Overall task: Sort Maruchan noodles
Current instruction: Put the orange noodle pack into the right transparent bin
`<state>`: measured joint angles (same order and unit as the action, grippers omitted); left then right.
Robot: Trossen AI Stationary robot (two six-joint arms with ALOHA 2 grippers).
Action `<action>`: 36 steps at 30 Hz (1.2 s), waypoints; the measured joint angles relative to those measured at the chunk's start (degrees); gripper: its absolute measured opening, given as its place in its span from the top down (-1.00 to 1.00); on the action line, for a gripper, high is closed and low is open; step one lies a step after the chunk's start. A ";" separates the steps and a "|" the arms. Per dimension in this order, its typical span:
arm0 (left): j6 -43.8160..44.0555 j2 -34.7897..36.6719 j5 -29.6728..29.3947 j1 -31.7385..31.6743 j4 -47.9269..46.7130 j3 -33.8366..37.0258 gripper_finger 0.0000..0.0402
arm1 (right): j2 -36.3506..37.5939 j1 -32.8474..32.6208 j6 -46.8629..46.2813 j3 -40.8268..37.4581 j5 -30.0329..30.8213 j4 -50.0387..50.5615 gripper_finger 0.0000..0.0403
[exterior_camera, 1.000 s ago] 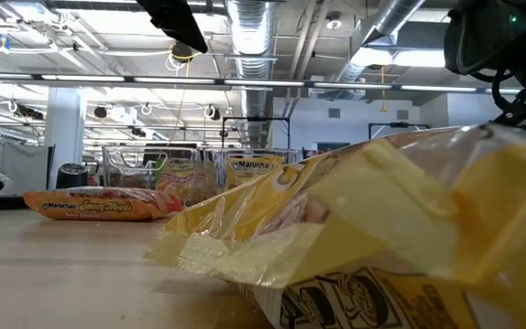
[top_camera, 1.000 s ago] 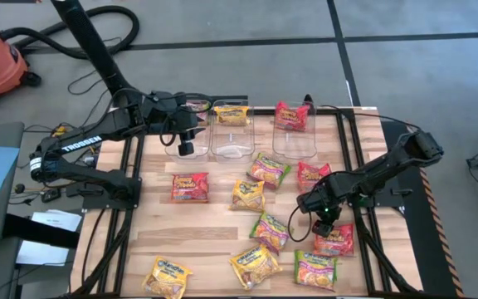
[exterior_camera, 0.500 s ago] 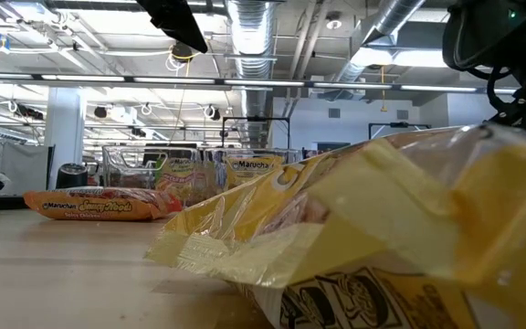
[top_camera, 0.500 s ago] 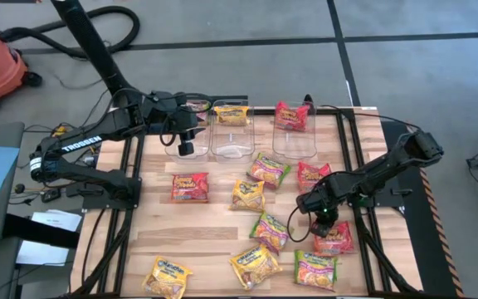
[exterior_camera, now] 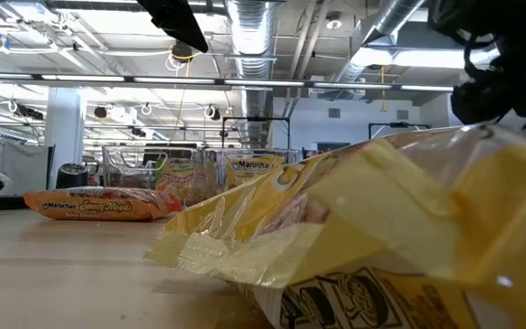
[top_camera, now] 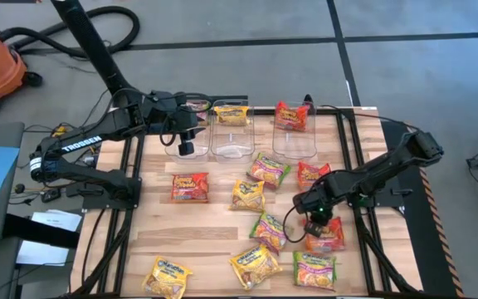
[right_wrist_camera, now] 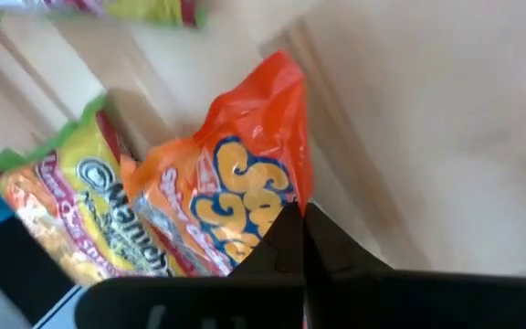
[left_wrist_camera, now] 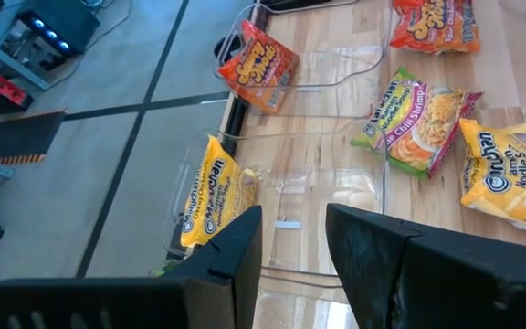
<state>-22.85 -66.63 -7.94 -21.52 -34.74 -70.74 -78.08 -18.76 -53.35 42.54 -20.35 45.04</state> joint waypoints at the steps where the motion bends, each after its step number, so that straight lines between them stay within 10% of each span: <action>1: 0.00 0.00 0.00 0.00 -0.02 0.00 0.43 | 0.00 0.00 0.27 0.80 1.45 0.86 0.98; 36: -0.04 0.00 0.00 0.00 -0.33 0.00 0.43 | 0.02 8.85 8.69 14.26 23.51 17.96 0.98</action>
<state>-22.90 -66.63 -7.94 -21.52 -35.07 -70.74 -78.06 -9.92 -44.66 56.81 3.17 63.01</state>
